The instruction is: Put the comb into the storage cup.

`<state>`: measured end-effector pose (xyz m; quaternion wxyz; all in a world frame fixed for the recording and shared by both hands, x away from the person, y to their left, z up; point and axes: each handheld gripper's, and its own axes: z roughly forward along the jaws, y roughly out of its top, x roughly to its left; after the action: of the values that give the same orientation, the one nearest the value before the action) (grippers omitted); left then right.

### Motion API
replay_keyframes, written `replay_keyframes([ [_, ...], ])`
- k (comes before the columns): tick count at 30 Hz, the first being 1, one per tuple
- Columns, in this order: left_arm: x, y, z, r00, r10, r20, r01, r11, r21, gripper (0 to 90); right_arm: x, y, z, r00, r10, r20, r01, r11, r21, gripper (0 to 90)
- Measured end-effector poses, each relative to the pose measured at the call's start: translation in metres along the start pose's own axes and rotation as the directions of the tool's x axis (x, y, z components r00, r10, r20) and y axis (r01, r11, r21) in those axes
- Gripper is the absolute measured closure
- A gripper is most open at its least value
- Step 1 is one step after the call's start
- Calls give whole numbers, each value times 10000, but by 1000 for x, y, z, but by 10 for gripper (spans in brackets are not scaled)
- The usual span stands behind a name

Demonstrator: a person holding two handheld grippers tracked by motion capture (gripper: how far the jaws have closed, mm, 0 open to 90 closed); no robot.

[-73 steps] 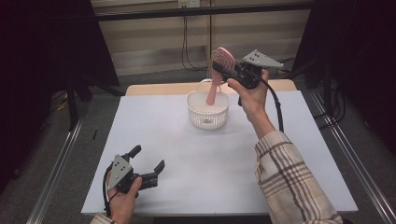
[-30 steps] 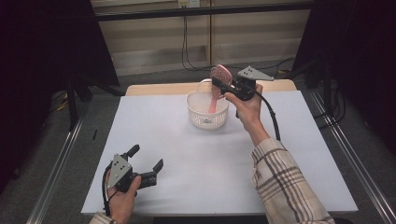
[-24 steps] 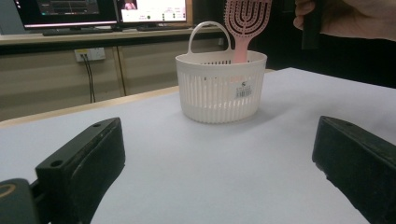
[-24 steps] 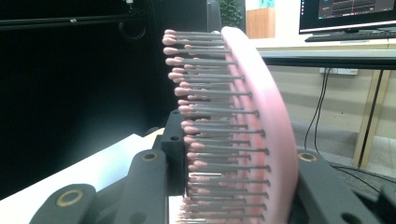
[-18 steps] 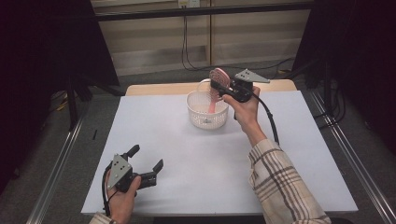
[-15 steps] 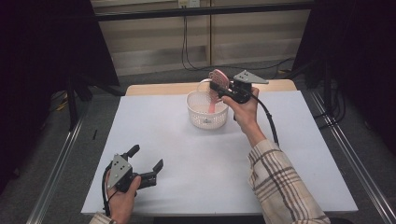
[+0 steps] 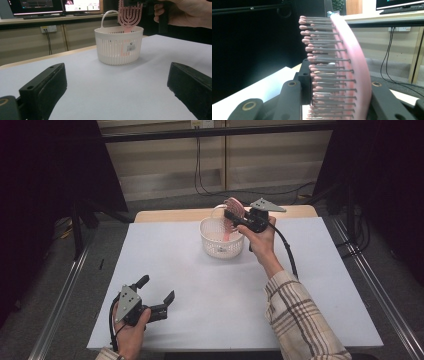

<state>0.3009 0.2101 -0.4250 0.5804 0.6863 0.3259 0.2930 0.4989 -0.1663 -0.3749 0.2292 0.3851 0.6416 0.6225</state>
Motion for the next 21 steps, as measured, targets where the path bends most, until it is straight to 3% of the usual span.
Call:
replay_keyframes([
  [14,0,1,0,10000,2,41,-2,10000,-26,26,-11,-1,-3,9997,212,124,-214,9995,219,623],
  [21,0,1,0,10000,15,38,-15,10000,12,26,-19,-2,-5,9987,181,471,-201,9989,415,605],
])
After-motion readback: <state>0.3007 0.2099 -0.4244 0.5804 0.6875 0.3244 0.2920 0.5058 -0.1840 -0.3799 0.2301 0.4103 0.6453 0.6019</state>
